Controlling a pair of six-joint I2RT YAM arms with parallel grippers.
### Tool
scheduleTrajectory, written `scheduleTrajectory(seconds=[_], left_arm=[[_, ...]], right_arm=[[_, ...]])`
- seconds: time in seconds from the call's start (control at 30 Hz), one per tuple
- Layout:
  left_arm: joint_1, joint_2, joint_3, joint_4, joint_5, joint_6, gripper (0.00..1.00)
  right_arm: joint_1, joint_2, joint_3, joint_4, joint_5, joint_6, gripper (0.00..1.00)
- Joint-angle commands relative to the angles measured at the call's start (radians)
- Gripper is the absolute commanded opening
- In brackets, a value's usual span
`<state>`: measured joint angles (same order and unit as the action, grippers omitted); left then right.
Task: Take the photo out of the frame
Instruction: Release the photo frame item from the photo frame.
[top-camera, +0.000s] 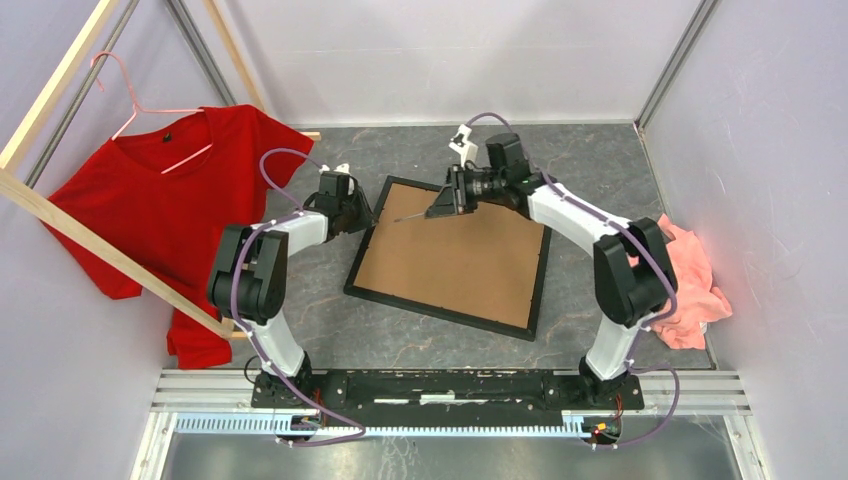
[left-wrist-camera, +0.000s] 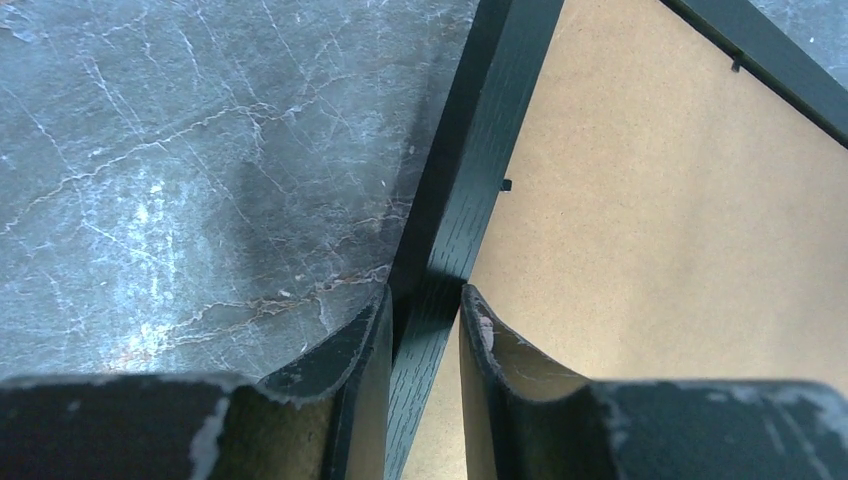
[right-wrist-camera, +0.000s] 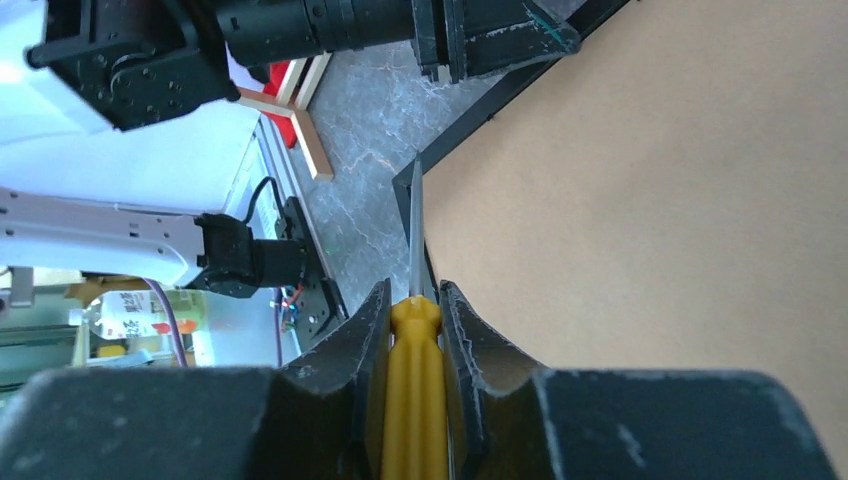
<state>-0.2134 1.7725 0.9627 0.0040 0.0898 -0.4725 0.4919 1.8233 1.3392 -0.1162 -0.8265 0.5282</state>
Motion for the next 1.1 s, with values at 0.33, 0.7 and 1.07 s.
scheduleTrajectory(seconds=[0.33,0.7,1.07], left_arm=[[0.028,-0.182,0.072,-0.122,0.13,0.099,0.48],[-0.121,-0.33,0.069,-0.26,0.556,0.784,0.77],[-0.669,-0.408,-0.038,-0.524,0.31,1.211,0.79]], right_arm=[[-0.289,-0.246,-0.23,0.023,-0.129,-0.195,0.0],[-0.53,-0.366,-0.292,0.054,-0.169,-0.202,0.0],[-0.643,-0.431,-0.371,0.149,-0.177,-0.158,0.0]])
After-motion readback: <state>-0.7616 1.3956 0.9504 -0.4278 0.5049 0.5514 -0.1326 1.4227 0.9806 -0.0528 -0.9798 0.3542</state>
